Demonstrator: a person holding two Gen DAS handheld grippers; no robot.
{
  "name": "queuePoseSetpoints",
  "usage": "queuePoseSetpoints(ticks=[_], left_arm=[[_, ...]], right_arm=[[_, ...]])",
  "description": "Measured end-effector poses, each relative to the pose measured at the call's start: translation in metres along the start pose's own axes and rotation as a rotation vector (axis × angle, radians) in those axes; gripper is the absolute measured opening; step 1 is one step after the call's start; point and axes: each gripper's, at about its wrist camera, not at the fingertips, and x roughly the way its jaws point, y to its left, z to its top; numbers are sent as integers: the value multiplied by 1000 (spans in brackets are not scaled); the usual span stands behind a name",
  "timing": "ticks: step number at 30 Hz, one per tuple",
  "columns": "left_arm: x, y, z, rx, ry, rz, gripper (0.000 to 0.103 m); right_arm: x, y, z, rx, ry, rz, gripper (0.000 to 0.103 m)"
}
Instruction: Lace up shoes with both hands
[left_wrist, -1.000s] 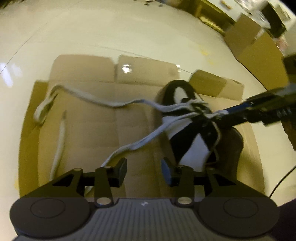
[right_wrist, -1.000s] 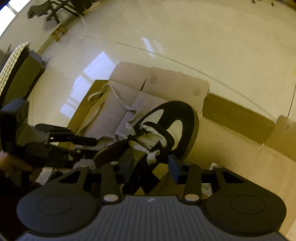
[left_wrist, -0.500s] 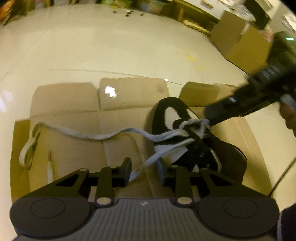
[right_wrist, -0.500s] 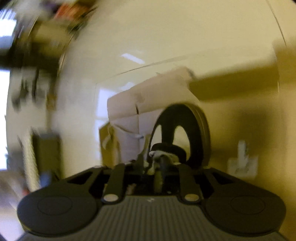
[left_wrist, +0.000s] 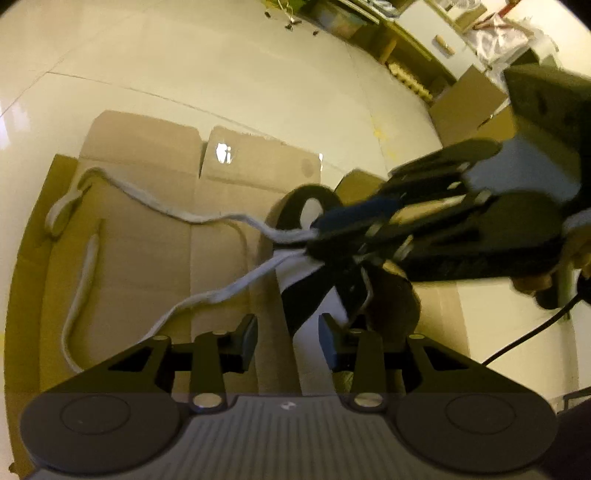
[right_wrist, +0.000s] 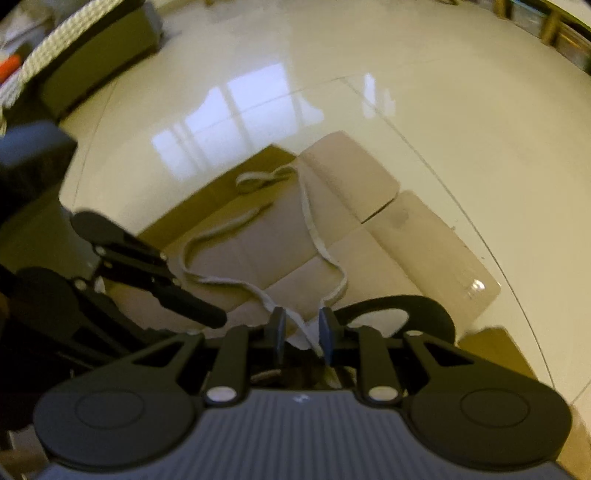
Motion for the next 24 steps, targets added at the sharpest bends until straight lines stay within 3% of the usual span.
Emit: queuePoseSetpoints(ticks=[6,9,10,13,17,20,24], left_arm=[[-1,0,3,-21,30,-72,39],[9,-5,-1,-3,55,-86,39],[12,-7,-3,5,62,-89,39],[19,-11,-8,23,78,-99,39],[24,-15,-10,58,78,-106,39],[25,-14,-10,62,81,-105,39],[24,-15,-12,62,80,-106,39]], right_arm=[[31,15,1,-155,78,-71,15],[36,17,0,-203,76,-121,1],[35,13,1,-171,70,-116,1],[24,-8,8,40,25,21,1],[4,-32,16,224,-55,164,1],[-17,-47,27,320,-130,250,1],[-28,-58,31,395,-161,306,2]])
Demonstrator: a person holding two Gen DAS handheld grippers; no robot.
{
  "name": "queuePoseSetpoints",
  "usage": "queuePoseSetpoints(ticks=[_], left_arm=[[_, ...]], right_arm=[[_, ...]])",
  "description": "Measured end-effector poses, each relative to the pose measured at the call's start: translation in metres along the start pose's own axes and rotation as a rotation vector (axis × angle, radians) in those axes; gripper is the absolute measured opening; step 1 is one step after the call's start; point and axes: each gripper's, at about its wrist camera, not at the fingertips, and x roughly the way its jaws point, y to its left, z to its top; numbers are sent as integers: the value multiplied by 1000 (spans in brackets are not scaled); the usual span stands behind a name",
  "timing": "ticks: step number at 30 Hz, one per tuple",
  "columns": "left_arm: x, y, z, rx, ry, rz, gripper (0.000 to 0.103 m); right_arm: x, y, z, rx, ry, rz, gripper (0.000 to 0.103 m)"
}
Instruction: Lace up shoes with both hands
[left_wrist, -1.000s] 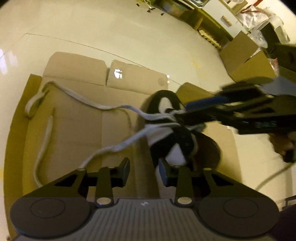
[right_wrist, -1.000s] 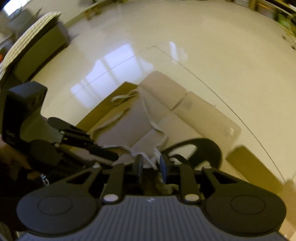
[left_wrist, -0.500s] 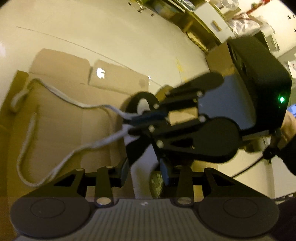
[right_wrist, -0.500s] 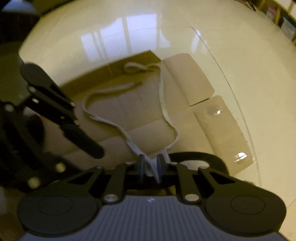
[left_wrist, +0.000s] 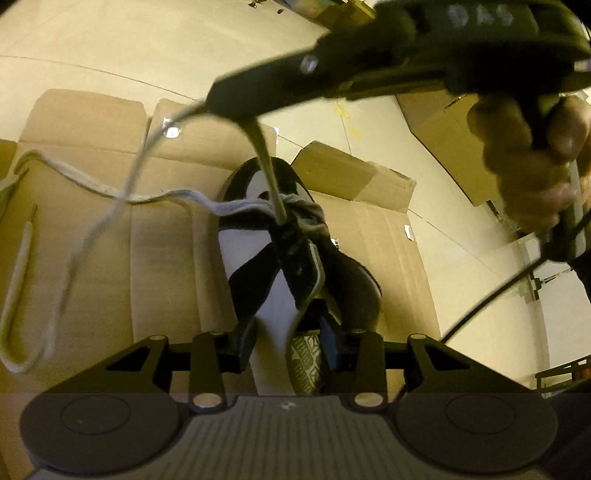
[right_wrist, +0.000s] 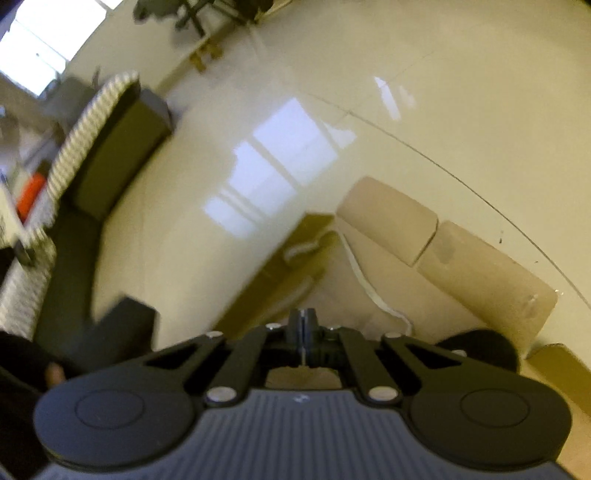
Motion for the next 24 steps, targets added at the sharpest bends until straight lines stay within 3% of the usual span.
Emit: queuePoseSetpoints(ticks=[6,15,19,20,24], left_arm=[[-4,3,-2,-21,7,-4,40],[-15,14,-8,-55,34,3,50],[-18,19,-10,-81,45,8,59],[-19,21,-10,-88,45,13,61],[-26,26,-7,-120,42,25,74]], right_arm=[[1,1,-10,9,28,48,2],[25,14,-45,-52,184,27,3],[33,14,-51,-86,231,-28,11],[32,14,-51,-90,230,-30,17],[27,19,-39,-132,162,-55,31]])
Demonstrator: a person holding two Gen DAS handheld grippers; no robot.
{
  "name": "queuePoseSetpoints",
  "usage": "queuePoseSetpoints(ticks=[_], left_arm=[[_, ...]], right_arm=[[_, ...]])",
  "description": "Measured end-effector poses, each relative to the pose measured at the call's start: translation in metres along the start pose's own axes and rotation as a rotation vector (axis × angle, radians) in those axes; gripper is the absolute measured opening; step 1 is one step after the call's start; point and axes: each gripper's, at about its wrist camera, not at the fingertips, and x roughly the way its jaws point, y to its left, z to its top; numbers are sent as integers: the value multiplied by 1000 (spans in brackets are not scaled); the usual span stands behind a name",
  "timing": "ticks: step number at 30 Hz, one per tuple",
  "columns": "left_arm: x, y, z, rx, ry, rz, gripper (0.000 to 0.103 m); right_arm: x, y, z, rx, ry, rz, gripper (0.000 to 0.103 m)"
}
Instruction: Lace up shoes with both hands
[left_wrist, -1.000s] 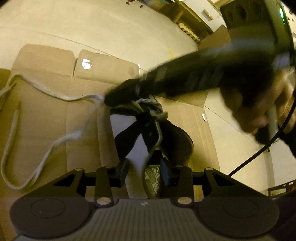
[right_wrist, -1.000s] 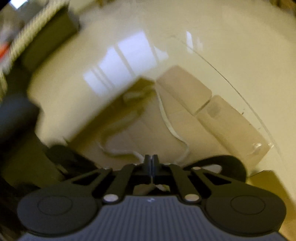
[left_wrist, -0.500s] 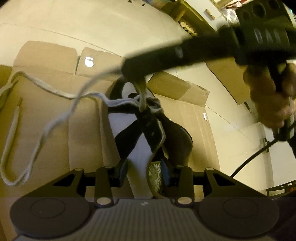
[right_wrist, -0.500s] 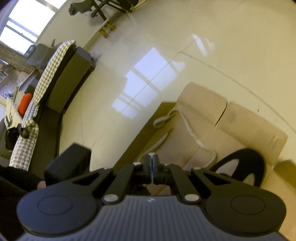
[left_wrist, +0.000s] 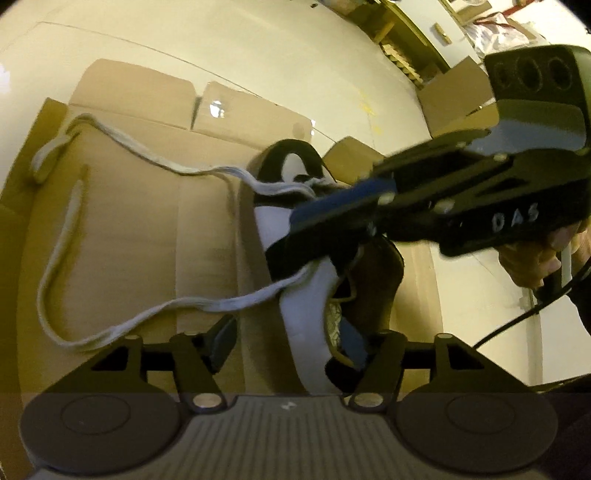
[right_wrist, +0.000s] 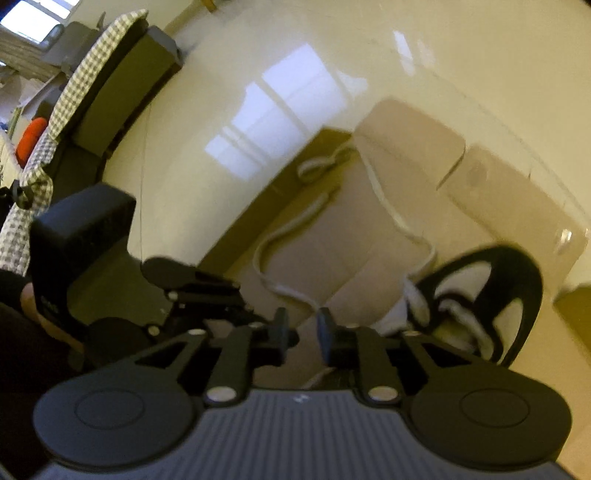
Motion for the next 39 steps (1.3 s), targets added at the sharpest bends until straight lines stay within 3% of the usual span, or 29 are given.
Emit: queuePoseSetpoints(ticks=[6,10,13,19,25,27,32,36,39], left_arm=[[-21,18,4,-73,-38,36,78],[-34,31,10,-101,-89,77,78],[-49,39,22,-36,-181,170,78],[-40,43,53,171,-249,333,77],[-16,44,68,323,-243,419,70],[-10,47,71,352,-236,435,61],[4,53,74,430,-214,497,58],[12,61,78,423,-194,514,53],[16,66,79,408,-183,513,44]], right_arm=[[25,14,30,-140,-72,-159,33],[47,24,44,-219,-87,-202,32],[60,25,53,-235,-85,-226,32],[58,15,54,-187,-94,-219,32],[45,-2,48,-97,-123,-226,35],[39,-10,44,-60,-135,-219,35],[29,-19,35,-16,-141,-221,36],[20,-22,24,-7,-136,-236,36],[12,-24,17,3,-135,-249,37]])
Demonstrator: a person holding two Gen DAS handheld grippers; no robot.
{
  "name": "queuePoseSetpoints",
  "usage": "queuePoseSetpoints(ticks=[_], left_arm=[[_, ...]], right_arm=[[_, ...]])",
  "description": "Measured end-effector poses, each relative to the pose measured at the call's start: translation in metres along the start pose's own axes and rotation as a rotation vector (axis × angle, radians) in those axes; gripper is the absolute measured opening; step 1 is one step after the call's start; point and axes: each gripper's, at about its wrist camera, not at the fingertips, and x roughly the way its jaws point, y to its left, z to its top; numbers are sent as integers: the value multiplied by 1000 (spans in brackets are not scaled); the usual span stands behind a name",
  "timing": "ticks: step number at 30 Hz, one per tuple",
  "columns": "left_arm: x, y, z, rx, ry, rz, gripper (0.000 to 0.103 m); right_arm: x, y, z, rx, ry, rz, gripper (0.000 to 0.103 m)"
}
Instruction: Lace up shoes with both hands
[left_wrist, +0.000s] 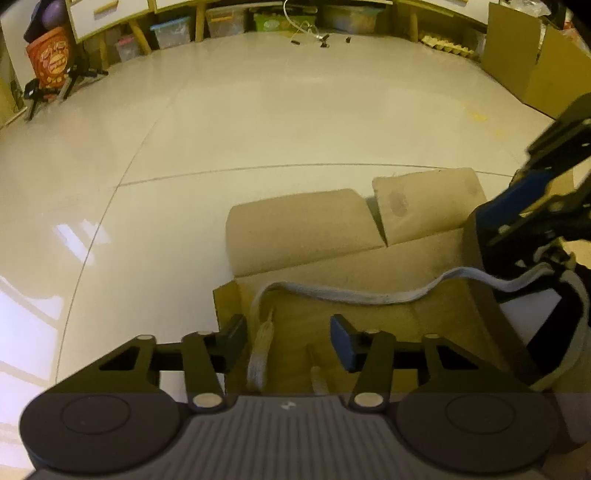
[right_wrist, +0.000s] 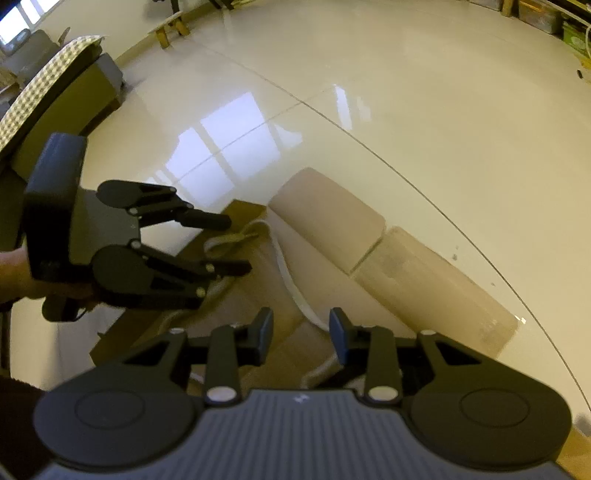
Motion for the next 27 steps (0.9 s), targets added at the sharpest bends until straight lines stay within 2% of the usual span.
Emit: queuePoseSetpoints(ticks=[1,4,6,8,12,14,21,27], left_arm=[[-1,0,-1,-2,2,1,42],[0,-1,-3,-9,11,4,29],[1,-2,-4,-15,14,7,14],[-1,-2,-5,-15,6,13,8],[-7,-4,-1,-19,-20,4,7],[-20,-12,4,-2,-58,-10,7],[-70,-54,18,100,-169,-154,7],[-99,-94,24,171,-212,-262,7]], right_arm=[[-3,-2,-2,4,1,-6,37],[-12,-6,-9,12,3,-23,37],[-23,-12,-17,26,0,-49,39],[-31,-16,-23,39,-2,-68,40],[-49,-25,-39,85,-4,-111,40],[-57,-26,-47,97,-3,-129,40],[-91,-22,-82,155,-43,-167,44],[-95,-10,-103,195,-35,-148,44]])
